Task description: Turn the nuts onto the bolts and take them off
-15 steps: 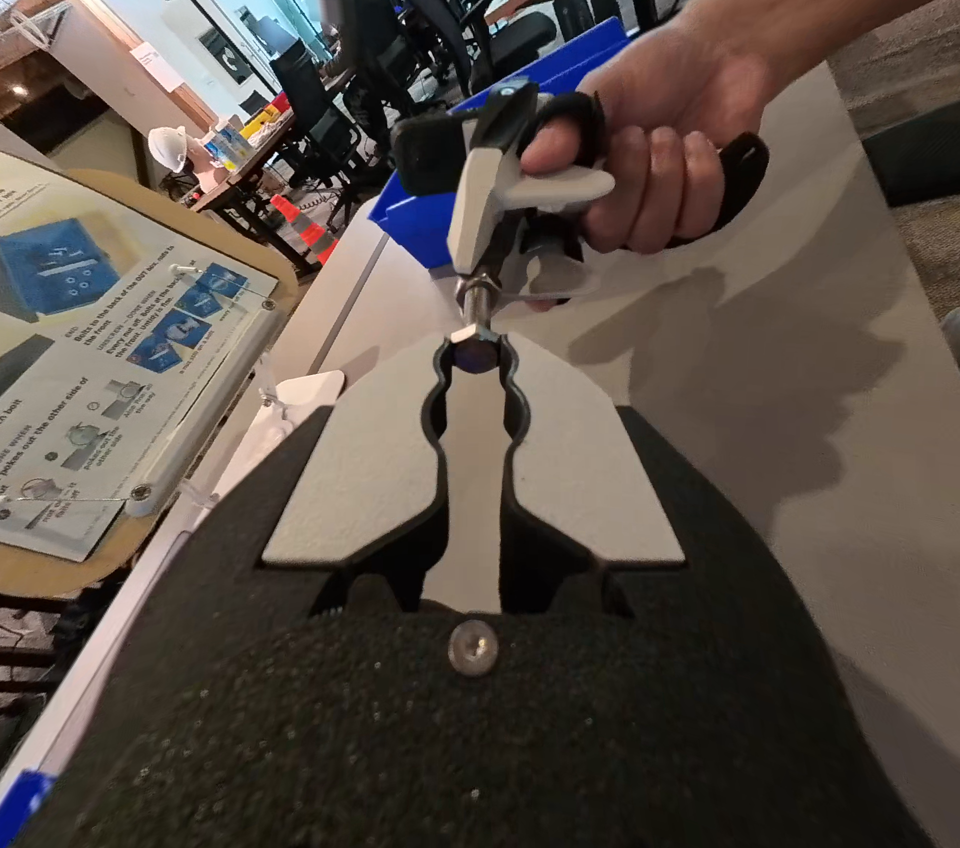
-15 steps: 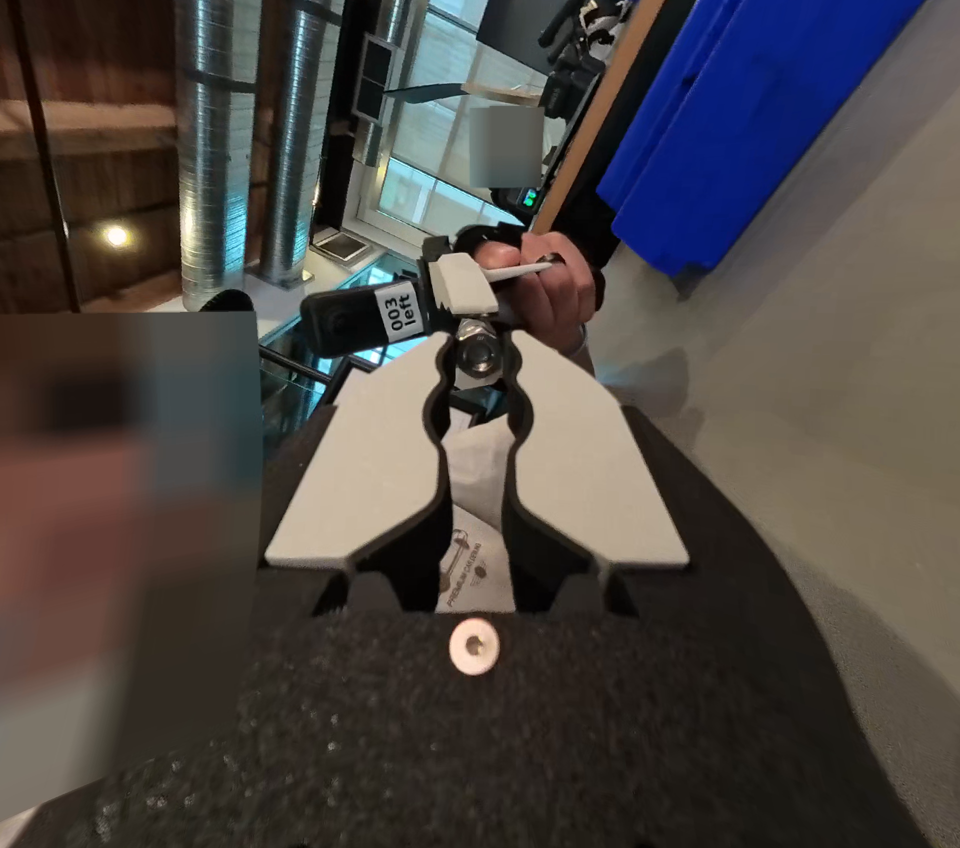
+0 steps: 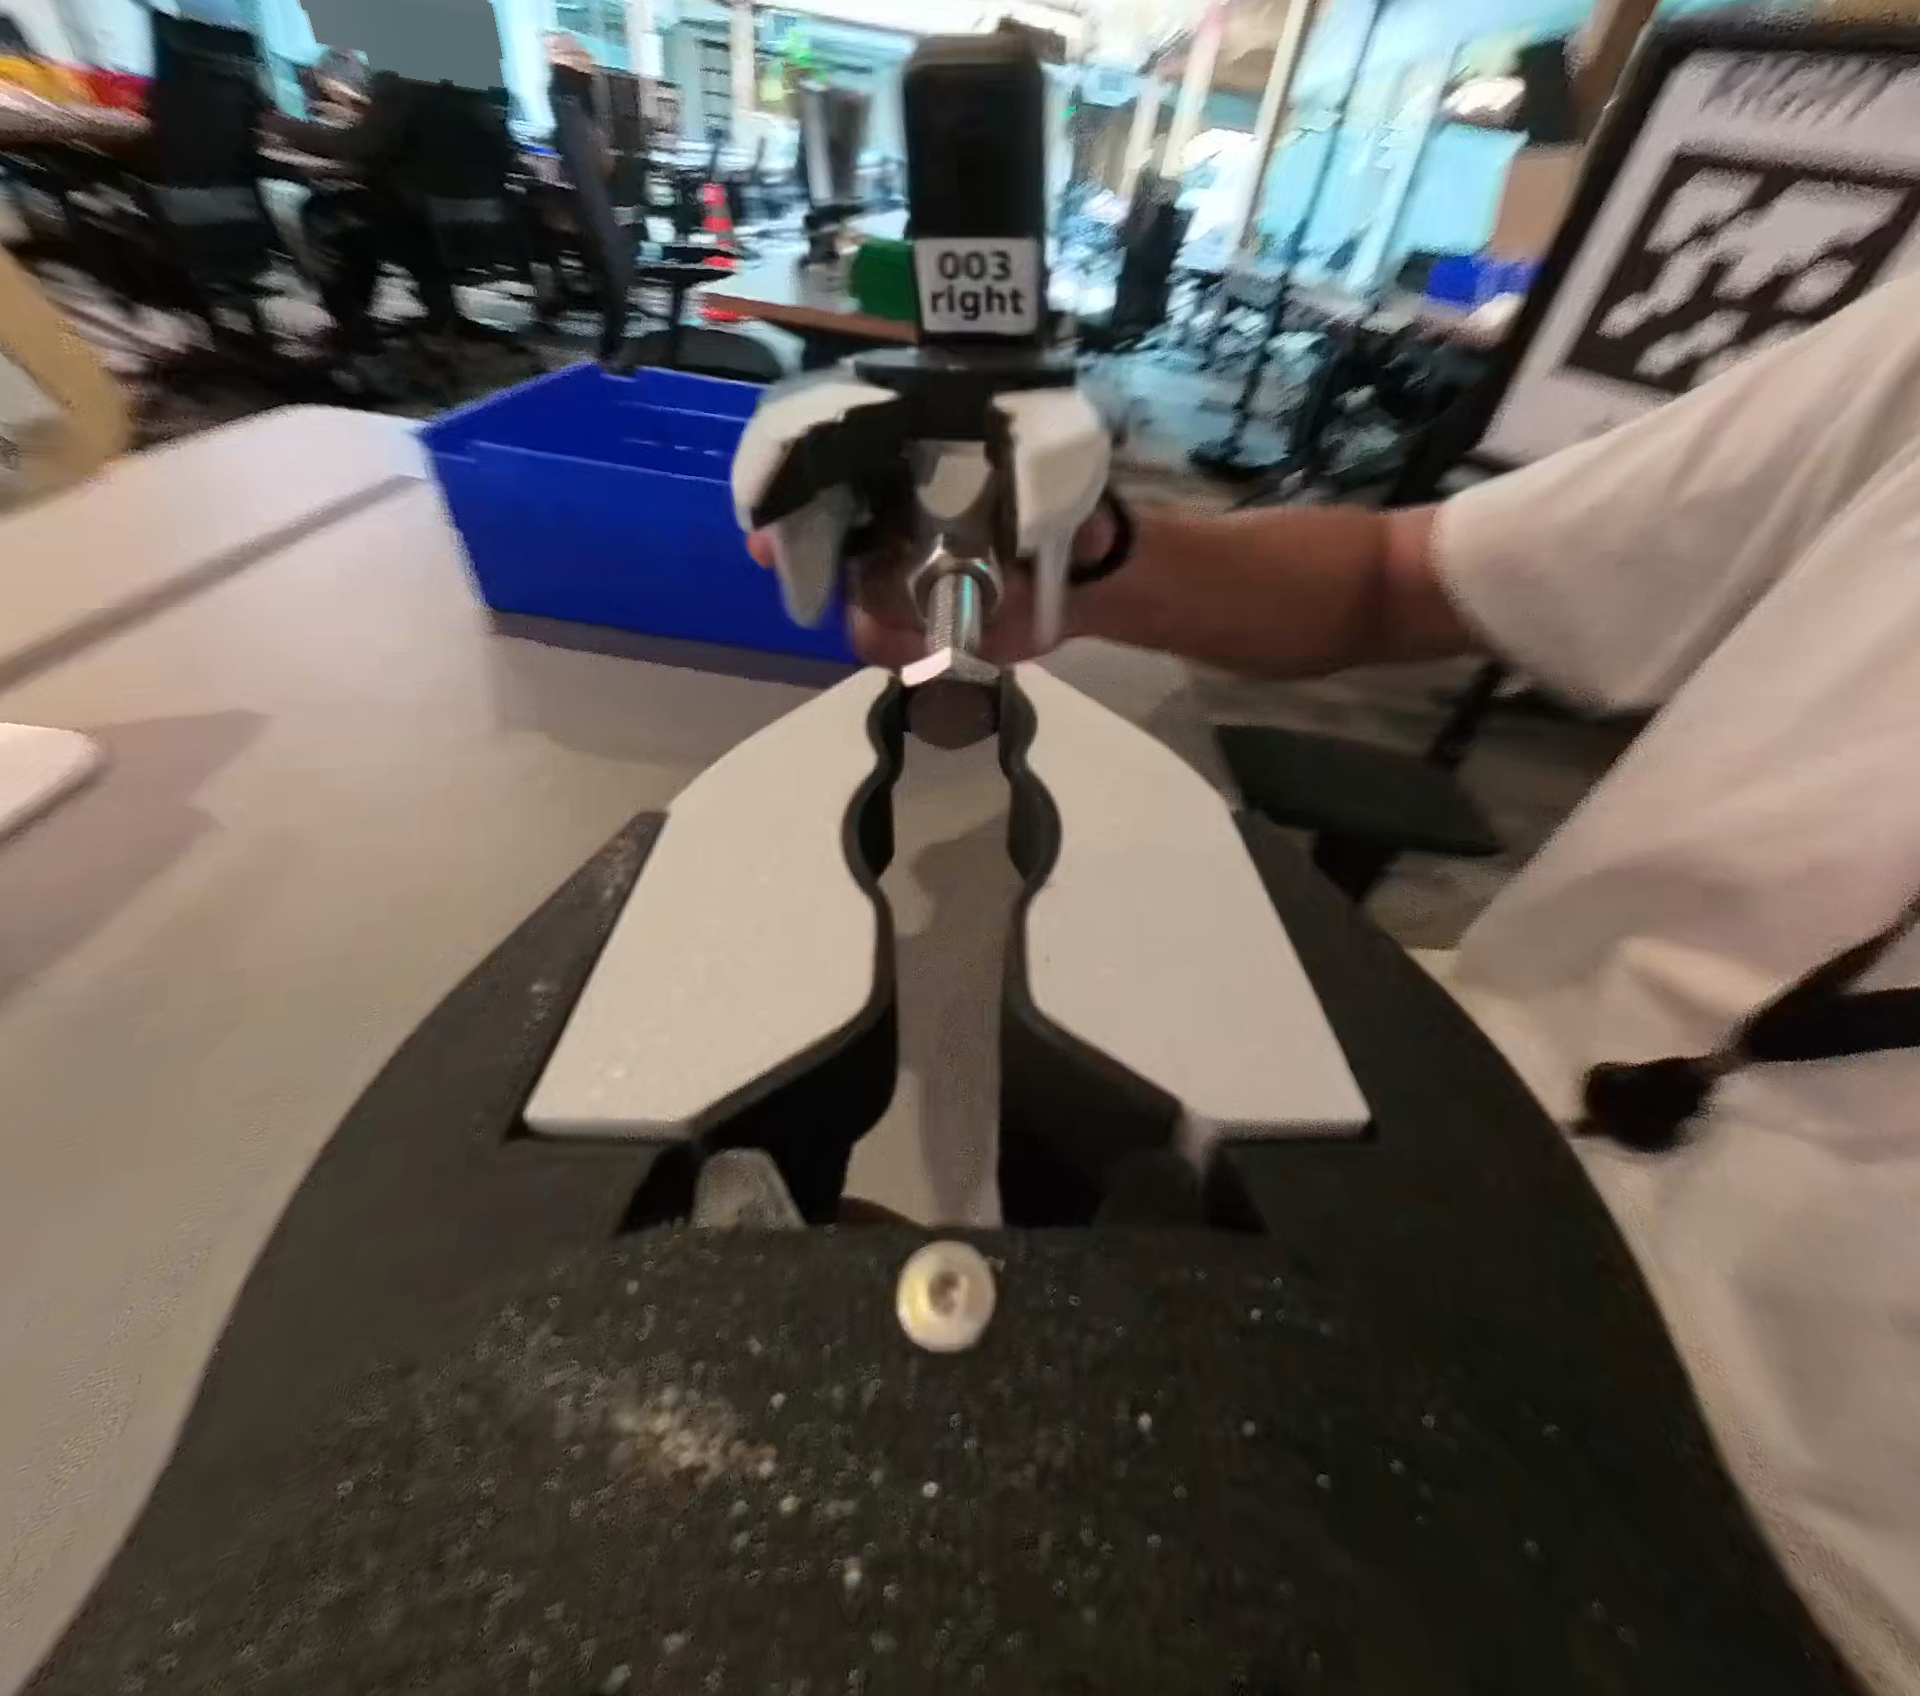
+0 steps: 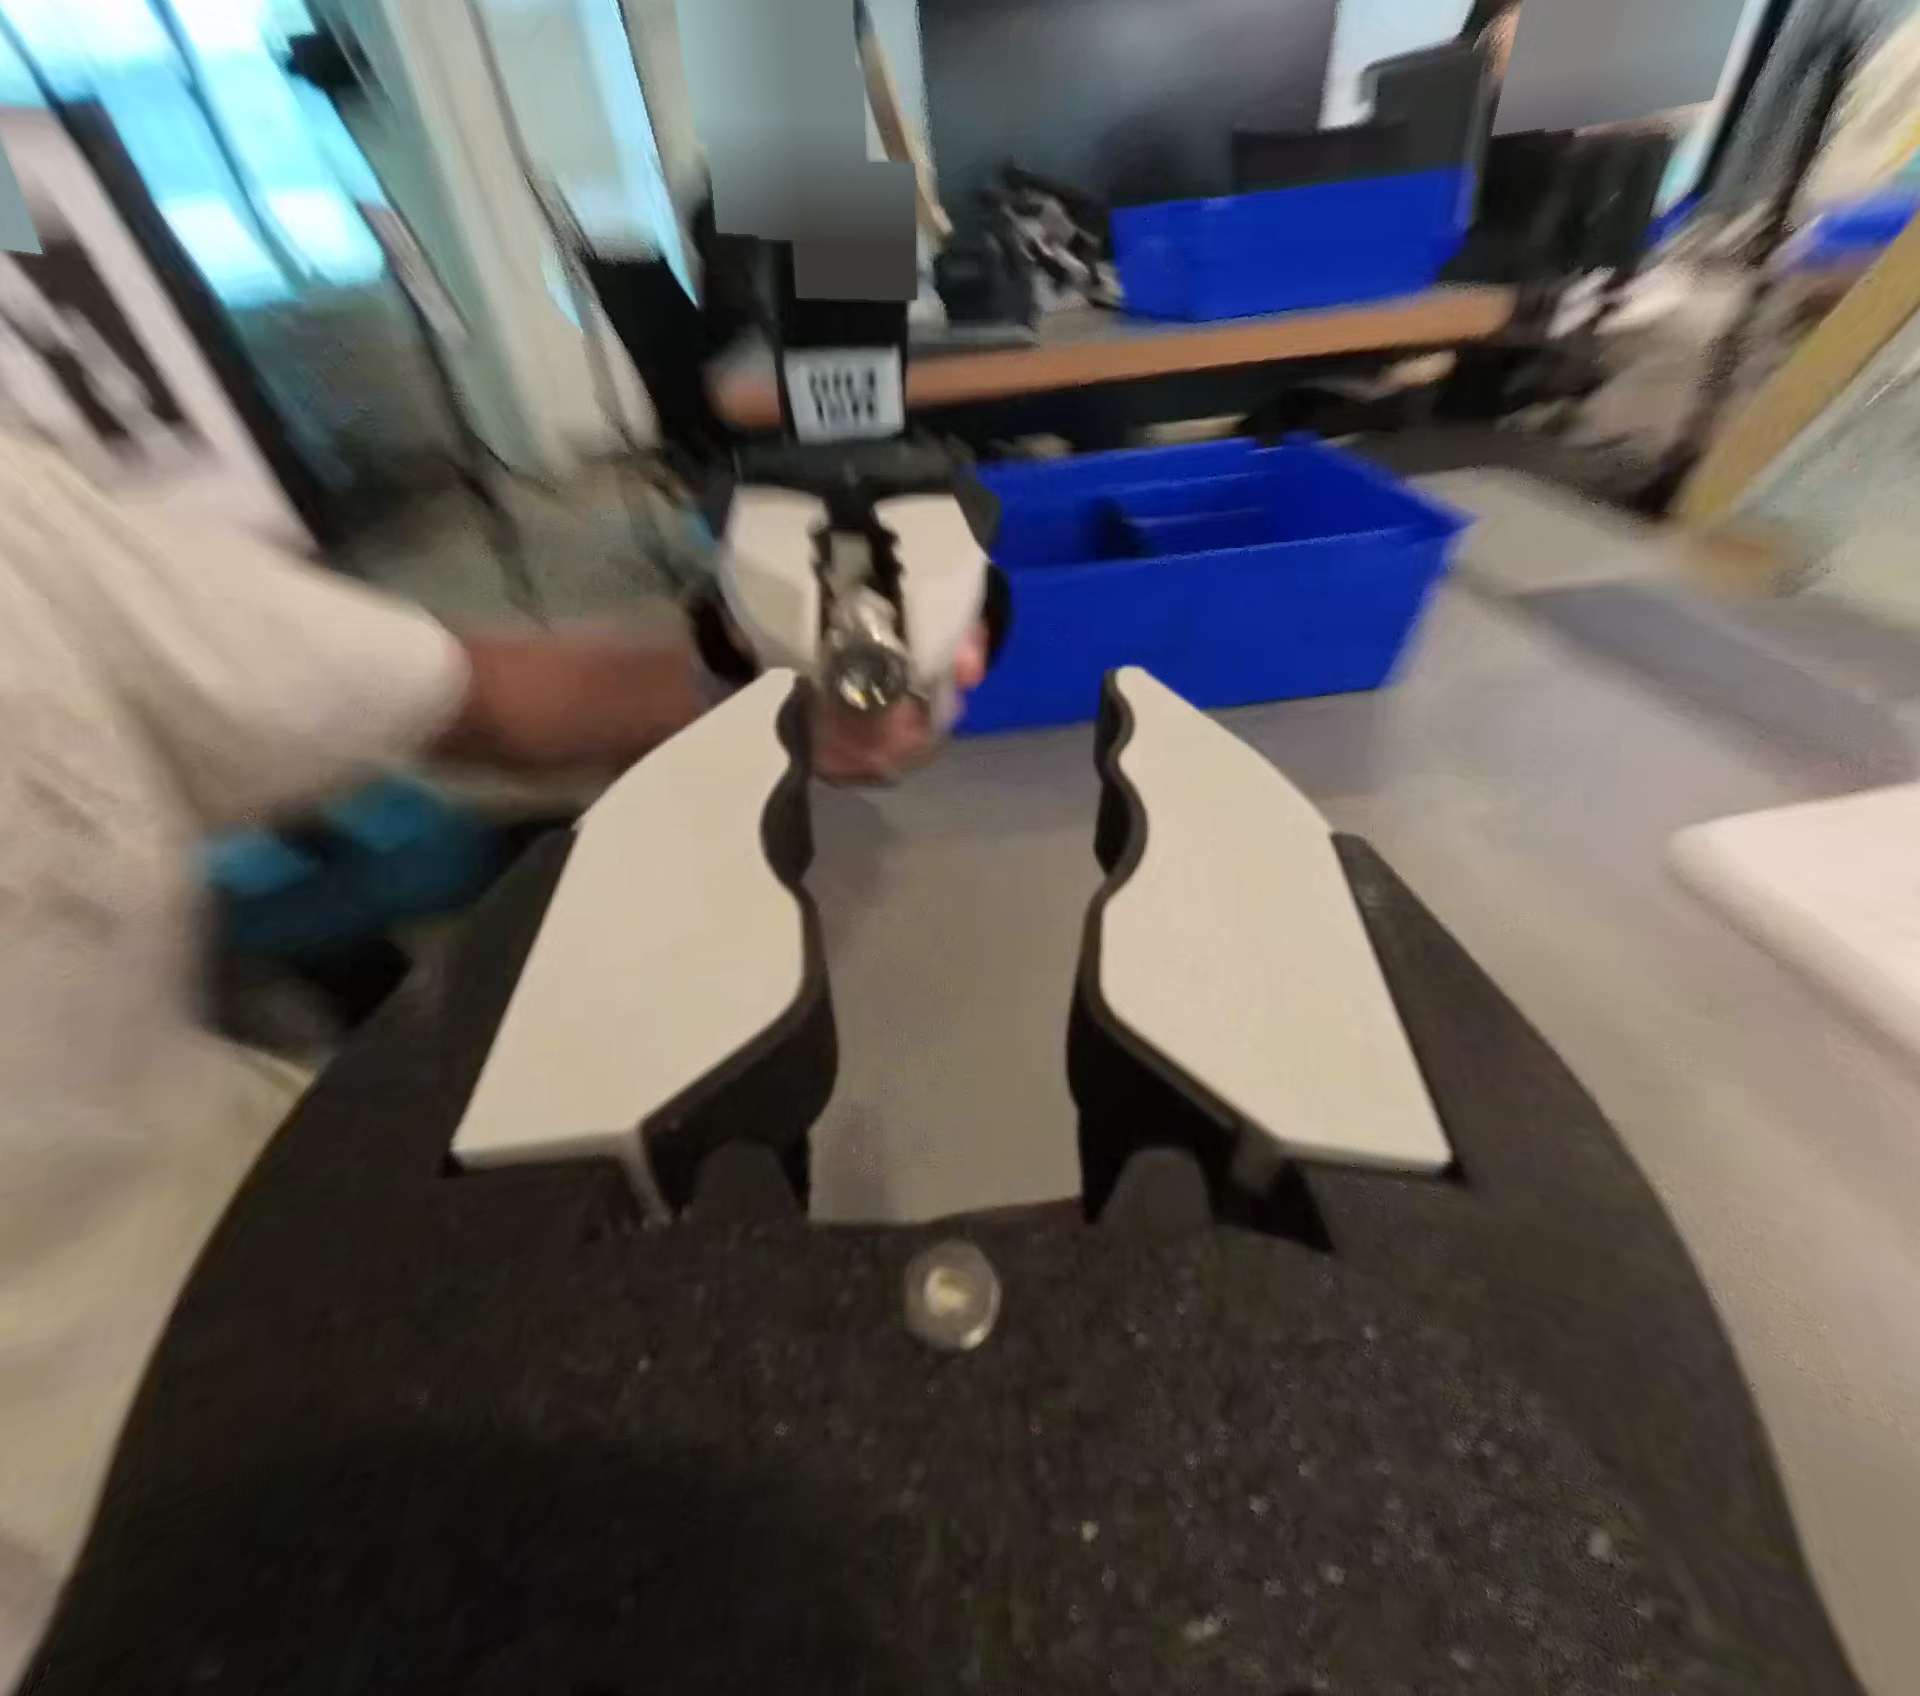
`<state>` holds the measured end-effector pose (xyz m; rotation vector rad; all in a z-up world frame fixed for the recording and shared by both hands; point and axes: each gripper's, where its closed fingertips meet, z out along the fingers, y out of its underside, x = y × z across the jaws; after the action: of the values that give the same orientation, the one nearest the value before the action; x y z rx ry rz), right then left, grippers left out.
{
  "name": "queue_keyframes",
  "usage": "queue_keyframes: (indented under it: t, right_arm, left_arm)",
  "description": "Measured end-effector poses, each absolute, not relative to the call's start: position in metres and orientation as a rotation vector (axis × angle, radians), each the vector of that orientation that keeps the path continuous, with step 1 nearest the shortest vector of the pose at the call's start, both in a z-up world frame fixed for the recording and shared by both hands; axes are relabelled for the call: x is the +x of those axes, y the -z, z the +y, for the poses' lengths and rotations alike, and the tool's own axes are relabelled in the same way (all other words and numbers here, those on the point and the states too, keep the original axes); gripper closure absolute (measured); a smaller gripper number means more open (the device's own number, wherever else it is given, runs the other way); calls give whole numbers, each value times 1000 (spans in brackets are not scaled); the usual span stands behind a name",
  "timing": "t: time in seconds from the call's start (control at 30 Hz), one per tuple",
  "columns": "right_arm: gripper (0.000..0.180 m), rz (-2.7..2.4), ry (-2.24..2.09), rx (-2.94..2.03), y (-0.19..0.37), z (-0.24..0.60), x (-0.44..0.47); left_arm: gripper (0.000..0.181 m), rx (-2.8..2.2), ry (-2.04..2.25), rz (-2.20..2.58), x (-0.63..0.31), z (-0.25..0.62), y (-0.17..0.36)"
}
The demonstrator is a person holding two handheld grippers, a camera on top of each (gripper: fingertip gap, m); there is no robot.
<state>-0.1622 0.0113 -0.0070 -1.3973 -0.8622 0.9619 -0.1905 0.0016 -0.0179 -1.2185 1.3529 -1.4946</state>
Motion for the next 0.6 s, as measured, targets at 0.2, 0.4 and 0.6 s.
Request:
queue_keyframes:
  t: [0.2, 0.4, 0.6]
  right_arm:
    - [135, -1321, 6, -943, 19, -2, -168]
    - [151, -1494, 172, -801, 27, -5, -178]
    - [162, -1470, -131, -1050, 35, -1, -184]
  left_arm:
    - [164, -1298, 1852, 1295, -191, 1, 27]
    - [164, -1329, 1929, 1383, -189, -9, 40]
    - [164, -1328, 1849, 1392, -191, -4, 43]
